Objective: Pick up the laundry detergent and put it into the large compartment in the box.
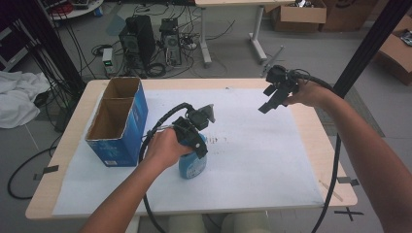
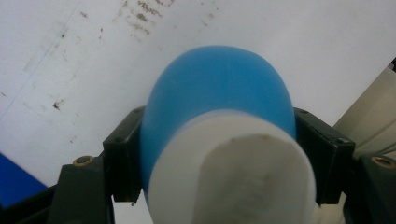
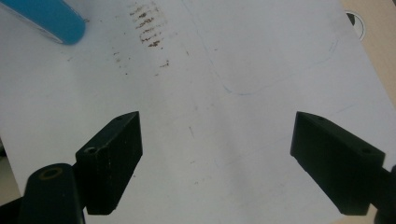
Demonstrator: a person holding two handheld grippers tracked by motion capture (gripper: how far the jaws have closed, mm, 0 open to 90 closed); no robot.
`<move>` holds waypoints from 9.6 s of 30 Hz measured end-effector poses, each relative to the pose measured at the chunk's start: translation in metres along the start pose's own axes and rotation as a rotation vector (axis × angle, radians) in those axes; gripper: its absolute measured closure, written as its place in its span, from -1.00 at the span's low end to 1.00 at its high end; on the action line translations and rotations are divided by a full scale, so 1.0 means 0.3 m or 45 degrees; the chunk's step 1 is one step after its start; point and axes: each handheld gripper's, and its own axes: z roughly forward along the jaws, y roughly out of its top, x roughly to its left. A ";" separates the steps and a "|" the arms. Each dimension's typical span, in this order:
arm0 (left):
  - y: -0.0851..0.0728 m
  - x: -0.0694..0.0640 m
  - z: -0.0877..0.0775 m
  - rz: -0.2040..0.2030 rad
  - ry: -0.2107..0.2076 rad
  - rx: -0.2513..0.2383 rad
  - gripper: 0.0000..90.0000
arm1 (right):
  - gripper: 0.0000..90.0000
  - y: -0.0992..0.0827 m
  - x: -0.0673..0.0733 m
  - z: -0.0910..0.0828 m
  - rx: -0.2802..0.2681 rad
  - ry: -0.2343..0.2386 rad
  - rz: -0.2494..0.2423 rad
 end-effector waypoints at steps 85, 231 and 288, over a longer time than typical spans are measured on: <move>-0.246 0.529 -0.757 -0.967 0.387 -0.132 -0.16 | -0.63 -0.041 -0.031 -0.012 0.027 -0.042 0.027; -0.270 0.443 -0.432 -0.723 0.260 -0.282 -0.54 | -0.64 -0.058 0.012 -0.031 0.030 -0.044 0.039; 0.094 0.072 -0.192 0.154 0.093 -0.094 -0.55 | -0.64 -0.036 0.046 -0.020 0.027 -0.028 0.022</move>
